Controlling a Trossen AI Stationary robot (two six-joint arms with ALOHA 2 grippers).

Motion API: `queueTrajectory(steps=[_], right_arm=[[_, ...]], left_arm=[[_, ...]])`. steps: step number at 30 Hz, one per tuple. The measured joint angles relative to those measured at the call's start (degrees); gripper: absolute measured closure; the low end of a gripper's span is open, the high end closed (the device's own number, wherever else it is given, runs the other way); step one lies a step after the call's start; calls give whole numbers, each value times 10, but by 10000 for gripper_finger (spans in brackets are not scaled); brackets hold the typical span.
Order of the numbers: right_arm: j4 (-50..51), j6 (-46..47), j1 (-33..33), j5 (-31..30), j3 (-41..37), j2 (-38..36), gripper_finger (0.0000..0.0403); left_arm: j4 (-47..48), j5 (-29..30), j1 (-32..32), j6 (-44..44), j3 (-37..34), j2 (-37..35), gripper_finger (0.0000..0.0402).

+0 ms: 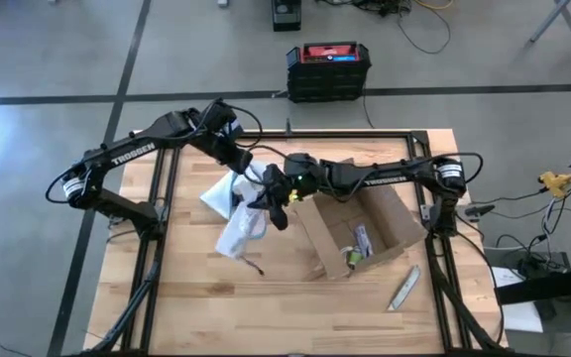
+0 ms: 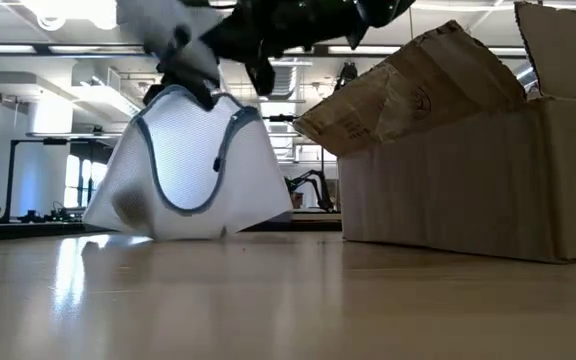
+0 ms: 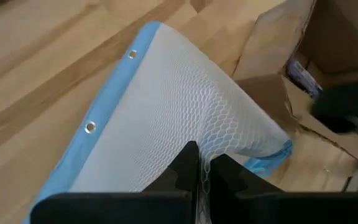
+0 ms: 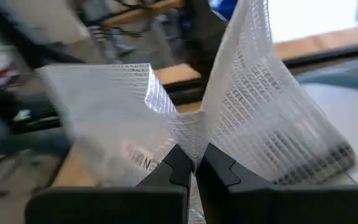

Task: Pack items into zip bag
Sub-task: Put the black transparent zip bag into the blue transparent zip bag

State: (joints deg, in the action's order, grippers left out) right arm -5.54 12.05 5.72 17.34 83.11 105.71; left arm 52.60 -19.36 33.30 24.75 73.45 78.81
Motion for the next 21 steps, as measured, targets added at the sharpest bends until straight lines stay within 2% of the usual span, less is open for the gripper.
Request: queueTrajectory(steps=[7,14,16,19,21], right_arm=[[131,11,9,-173,1,-3,403],[228,34,27,-272,1,-13,403],[217,3,31,-229,0,-14,403],[179,-31,36,-87,1,-9,403],[178,-27,37,-50,1,-2,403]], left_arm=[[0,-60,-22,-7,0,-2,401],[-6,-70,-55,-38,0,-4,401],[-9,-70,-59,-46,0,-4,401],[-36,-69,-59,-46,-1,-4,401],[-66,-68,-60,-46,-1,-4,401]])
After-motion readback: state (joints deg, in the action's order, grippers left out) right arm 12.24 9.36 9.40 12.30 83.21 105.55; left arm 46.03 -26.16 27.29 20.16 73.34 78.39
